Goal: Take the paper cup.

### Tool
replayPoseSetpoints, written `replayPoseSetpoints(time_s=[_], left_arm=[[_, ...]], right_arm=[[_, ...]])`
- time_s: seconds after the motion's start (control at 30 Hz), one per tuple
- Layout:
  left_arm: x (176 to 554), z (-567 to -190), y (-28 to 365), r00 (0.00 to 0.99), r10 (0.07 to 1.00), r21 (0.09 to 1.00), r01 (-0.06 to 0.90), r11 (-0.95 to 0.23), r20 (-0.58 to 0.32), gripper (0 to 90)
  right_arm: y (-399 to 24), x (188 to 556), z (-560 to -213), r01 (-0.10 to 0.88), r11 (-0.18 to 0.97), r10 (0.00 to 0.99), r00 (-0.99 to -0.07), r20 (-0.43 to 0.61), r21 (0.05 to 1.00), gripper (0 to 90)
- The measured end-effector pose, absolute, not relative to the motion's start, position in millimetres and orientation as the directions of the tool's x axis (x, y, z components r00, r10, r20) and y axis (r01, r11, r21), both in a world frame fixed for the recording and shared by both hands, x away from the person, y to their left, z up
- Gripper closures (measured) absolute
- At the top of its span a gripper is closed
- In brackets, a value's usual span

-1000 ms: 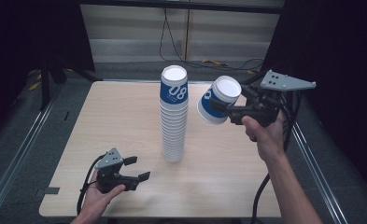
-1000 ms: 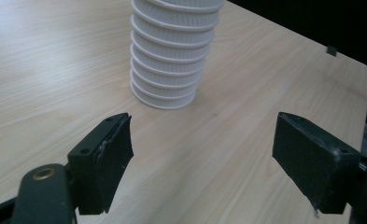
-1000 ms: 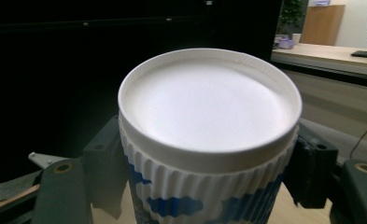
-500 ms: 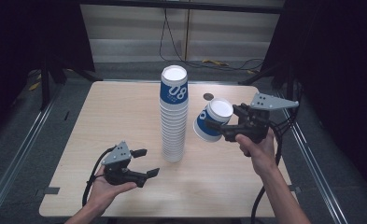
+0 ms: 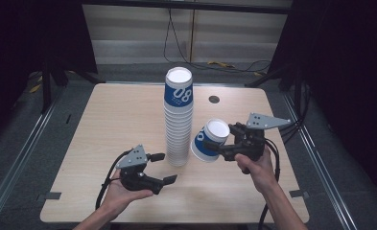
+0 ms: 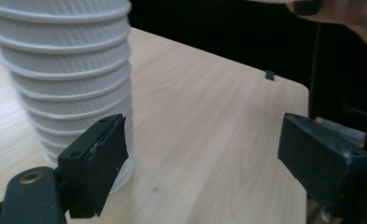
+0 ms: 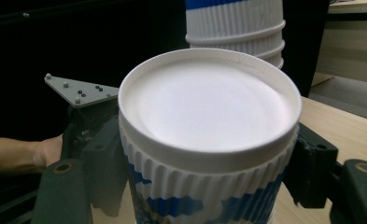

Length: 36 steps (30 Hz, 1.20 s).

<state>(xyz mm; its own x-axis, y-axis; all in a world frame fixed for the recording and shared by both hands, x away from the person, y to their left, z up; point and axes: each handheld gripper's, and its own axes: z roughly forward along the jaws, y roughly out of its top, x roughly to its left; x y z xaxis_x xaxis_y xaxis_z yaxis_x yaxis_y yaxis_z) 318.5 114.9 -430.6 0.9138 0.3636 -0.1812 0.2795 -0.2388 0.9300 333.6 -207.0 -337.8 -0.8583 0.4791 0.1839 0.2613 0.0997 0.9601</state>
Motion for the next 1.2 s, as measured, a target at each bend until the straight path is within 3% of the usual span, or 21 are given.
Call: replayPoseSetpoints(time_s=[0.47,1.2], left_arm=[[318,-431,110,0.923,0.323,0.934,0.286,-0.216,-0.208,15.8],[316,-435,101,0.939,0.283,0.927,0.273,-0.258,-0.197,15.7]], right_arm=[[-187,334,-375,0.316,0.122,0.404,-0.882,0.244,0.941,27.8],[-159,331,-395,0.348,0.171,0.338,-0.899,0.277,0.922,27.9]])
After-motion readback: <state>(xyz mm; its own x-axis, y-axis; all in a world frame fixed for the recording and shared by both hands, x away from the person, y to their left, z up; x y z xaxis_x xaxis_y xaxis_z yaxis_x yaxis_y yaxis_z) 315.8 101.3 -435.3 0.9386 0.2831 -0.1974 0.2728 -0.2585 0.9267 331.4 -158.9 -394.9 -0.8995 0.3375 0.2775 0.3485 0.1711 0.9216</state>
